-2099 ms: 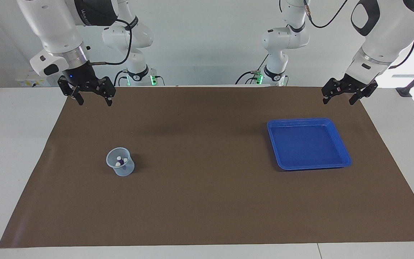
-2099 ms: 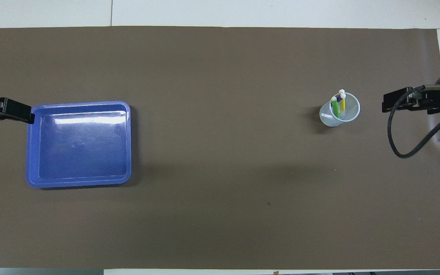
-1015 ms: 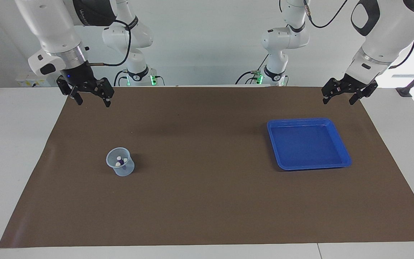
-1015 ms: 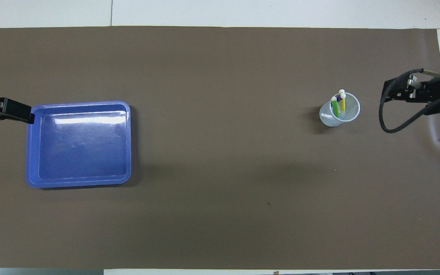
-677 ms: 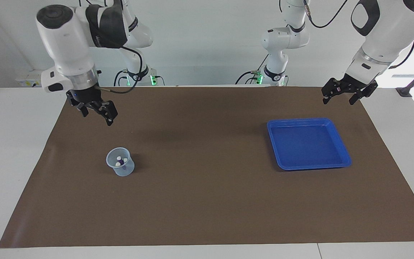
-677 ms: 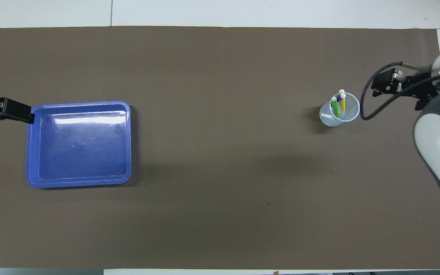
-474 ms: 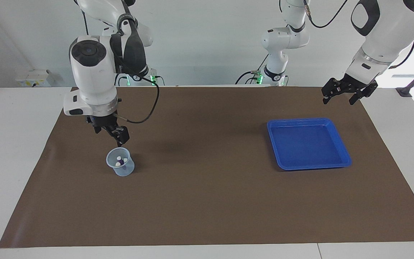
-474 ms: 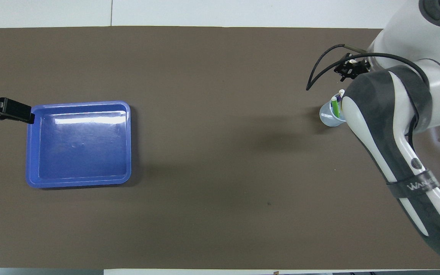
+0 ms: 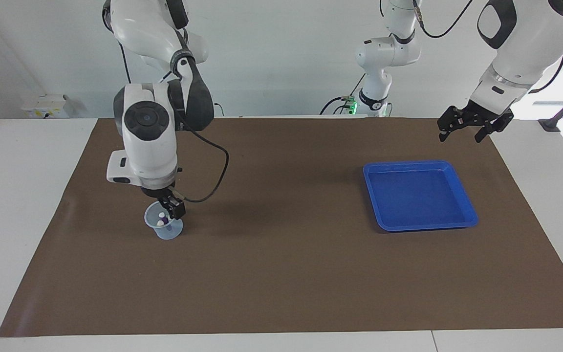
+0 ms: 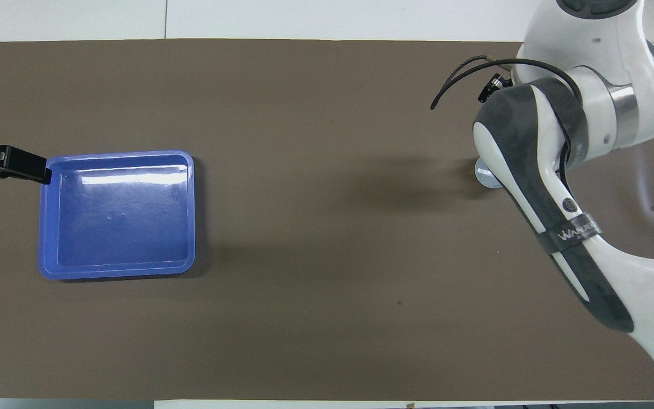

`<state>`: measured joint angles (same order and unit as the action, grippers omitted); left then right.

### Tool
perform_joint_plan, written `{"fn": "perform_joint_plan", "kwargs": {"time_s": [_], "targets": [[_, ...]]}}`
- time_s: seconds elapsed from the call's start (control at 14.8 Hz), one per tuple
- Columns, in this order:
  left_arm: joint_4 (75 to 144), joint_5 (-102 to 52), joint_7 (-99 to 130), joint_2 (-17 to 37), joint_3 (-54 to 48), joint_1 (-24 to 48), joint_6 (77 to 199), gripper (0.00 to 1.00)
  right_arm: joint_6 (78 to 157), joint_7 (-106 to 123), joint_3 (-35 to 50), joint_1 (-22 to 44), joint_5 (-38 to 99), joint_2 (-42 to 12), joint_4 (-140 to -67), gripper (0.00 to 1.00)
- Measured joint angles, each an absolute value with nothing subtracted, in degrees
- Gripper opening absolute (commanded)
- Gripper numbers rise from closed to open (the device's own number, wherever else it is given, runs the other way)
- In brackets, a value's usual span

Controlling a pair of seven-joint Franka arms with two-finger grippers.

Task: Right arm passes pens to left for tray arrangement
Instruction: 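Reach the right gripper into the white cup and grasp the green pen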

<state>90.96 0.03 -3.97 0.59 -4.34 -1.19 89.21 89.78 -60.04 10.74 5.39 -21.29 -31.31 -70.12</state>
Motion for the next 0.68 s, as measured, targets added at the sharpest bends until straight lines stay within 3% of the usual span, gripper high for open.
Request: {"fn": "perform_joint_plan", "kwargs": {"time_s": [0.14,0.27,0.61,0.68], "targets": [[90.96,0.03,-3.97,0.59,-4.34,-1.19,89.21,1.0,87.56,-62.9,12.47,6.12,-24.98,-34.79,-68.0,0.96],[90.96,0.03,-3.97,0.59,-4.34,-1.19,89.21,1.0,86.66,-65.93,13.29,6.76,-26.86,-36.91,-67.56,0.83],[90.96,0.03,-3.97,0.59,-4.35,-1.19,89.21,1.0,85.55,-68.72,13.39,6.92,-27.49,-37.74,-68.51,0.62],[90.96,0.03,-3.97,0.59,-4.34,-1.19,89.21,1.0,85.51,-69.38,13.39,6.89,-27.58,-37.68,-68.96,0.62]]}}
